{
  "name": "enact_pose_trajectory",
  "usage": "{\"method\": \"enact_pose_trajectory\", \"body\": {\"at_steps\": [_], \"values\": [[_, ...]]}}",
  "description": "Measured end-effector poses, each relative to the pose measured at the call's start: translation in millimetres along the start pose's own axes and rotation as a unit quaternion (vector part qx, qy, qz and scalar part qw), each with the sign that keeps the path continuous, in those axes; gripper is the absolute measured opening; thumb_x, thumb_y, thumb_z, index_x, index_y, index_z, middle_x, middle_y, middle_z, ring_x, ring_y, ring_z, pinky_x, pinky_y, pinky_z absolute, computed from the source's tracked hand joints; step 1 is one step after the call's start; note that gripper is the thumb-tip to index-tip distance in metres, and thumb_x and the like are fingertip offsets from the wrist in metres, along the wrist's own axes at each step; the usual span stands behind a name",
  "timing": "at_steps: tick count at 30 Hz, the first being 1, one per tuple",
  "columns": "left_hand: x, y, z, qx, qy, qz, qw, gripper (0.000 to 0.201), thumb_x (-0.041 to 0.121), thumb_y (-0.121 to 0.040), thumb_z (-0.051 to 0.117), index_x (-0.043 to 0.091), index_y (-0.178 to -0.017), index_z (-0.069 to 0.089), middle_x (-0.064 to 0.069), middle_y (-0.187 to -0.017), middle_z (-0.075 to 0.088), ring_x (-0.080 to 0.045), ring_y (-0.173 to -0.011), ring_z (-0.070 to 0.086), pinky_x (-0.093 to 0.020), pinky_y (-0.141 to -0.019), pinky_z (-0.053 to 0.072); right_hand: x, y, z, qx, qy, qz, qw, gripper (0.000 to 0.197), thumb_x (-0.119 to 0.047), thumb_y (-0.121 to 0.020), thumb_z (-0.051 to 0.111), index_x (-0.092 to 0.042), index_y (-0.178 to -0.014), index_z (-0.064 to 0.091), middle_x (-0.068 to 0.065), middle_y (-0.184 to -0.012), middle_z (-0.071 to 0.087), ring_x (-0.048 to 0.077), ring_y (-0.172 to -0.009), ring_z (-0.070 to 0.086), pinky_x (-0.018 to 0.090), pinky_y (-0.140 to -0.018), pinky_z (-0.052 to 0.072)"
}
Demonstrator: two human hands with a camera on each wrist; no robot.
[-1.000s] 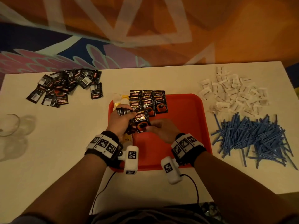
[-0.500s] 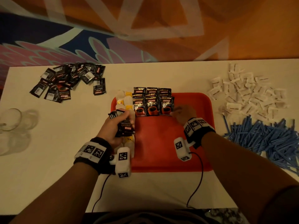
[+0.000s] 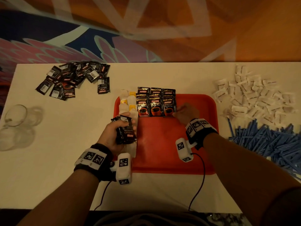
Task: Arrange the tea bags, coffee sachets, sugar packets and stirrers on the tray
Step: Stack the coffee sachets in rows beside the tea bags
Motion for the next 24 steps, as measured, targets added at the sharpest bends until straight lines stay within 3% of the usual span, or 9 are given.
{"method": "enact_pose_trajectory", "body": {"at_steps": [3, 7, 9, 13, 16, 20, 22, 24], "values": [[-2.8, -0.5, -1.2, -0.001, -0.032, 0.004, 0.999, 0.057, -0.006, -0.079, 0.044, 0.018, -0.13, 0.051, -0.017, -0.096, 0.065, -0.028, -0.076, 0.064, -0.039, -0.071, 0.054, -0.4, 2.2, -1.4, 0.003, 0.0, 0.003, 1.0, 0.024, -0.026, -0.08, 0.077, -0.024, -0.094, 0.057, -0.003, -0.097, 0.065, 0.003, -0.073, 0.052, 0.018, -0.051, 0.033], [-4.7, 3.5, 5.6, -0.008, -0.102, 0.006, 0.995, 0.046, -0.007, -0.093, 0.046, 0.016, -0.132, 0.051, -0.019, -0.116, 0.07, -0.035, -0.096, 0.071, -0.052, -0.076, 0.058, 4.5, 8.8, -8.4, 0.013, -0.009, 0.011, 1.0, 0.026, -0.027, -0.082, 0.075, -0.023, -0.098, 0.055, -0.002, -0.098, 0.063, 0.003, -0.07, 0.05, 0.018, -0.051, 0.031], [-6.2, 6.6, 10.2, -0.009, -0.145, 0.003, 0.989, 0.037, -0.002, -0.093, 0.053, 0.008, -0.129, 0.058, -0.019, -0.12, 0.069, -0.032, -0.098, 0.072, -0.05, -0.072, 0.059, 6.2, 13.8, -14.1, 0.018, -0.015, 0.01, 1.0, 0.026, -0.027, -0.083, 0.074, -0.022, -0.1, 0.054, -0.002, -0.099, 0.063, 0.004, -0.071, 0.05, 0.019, -0.052, 0.033], [-6.9, 9.0, 14.1, 0.02, -0.193, 0.0, 0.981, 0.038, 0.004, -0.088, 0.067, 0.004, -0.125, 0.062, -0.02, -0.116, 0.071, -0.033, -0.087, 0.074, -0.048, -0.064, 0.06, -4.2, 35.4, -19.5, 0.005, -0.027, -0.029, 0.999, 0.019, -0.032, -0.084, 0.072, -0.024, -0.094, 0.057, -0.004, -0.099, 0.064, 0.012, -0.089, 0.06, 0.025, -0.073, 0.049], [-7.7, 14.4, 24.8, 0.032, -0.183, 0.007, 0.983, 0.039, 0.002, -0.084, 0.071, 0.008, -0.121, 0.064, -0.019, -0.104, 0.073, -0.032, -0.078, 0.074, -0.042, -0.052, 0.058, -33.4, 69.1, -7.6, -0.073, -0.075, -0.132, 0.986, 0.015, -0.037, -0.085, 0.07, -0.024, -0.088, 0.063, -0.004, -0.092, 0.068, 0.012, -0.085, 0.064, 0.031, -0.079, 0.054], [-16.8, 19.8, 48.7, -0.006, -0.218, 0.017, 0.976, 0.042, 0.005, -0.079, 0.075, 0.012, -0.119, 0.066, -0.018, -0.107, 0.074, -0.033, -0.087, 0.073, -0.043, -0.062, 0.059, -60.9, 124.0, 11.4, -0.247, -0.139, -0.169, 0.944, 0.025, -0.027, -0.085, 0.072, -0.013, -0.104, 0.066, 0.003, -0.099, 0.069, 0.016, -0.089, 0.067, 0.032, -0.079, 0.054], [-17.2, 21.1, 57.2, -0.01, -0.219, 0.04, 0.975, 0.037, 0.004, -0.083, 0.072, 0.017, -0.117, 0.066, -0.016, -0.107, 0.073, -0.03, -0.084, 0.071, -0.039, -0.066, 0.058, -63.7, 131.0, 1.1, -0.227, -0.136, -0.186, 0.946, 0.02, -0.019, -0.083, 0.074, -0.012, -0.101, 0.068, -0.002, -0.092, 0.069, 0.01, -0.083, 0.065, 0.027, -0.073, 0.051], [-16.8, 23.6, 60.2, 0.009, -0.2, 0.057, 0.978, 0.029, 0.011, -0.088, 0.071, 0.021, -0.115, 0.067, -0.011, -0.096, 0.072, -0.02, -0.069, 0.065, -0.031, -0.057, 0.053, -64.4, 129.1, -23.8, -0.127, -0.144, -0.225, 0.955, 0.018, -0.014, -0.08, 0.077, -0.01, -0.097, 0.071, 0.0, -0.088, 0.071, 0.012, -0.081, 0.067, 0.029, -0.074, 0.053]]}}
Point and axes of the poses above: each hand's wrist, its own y-axis away from the middle knuckle, its own z-axis out of the palm, x = y × z, the point moved 10 cm from there along -y, towards the middle knuckle
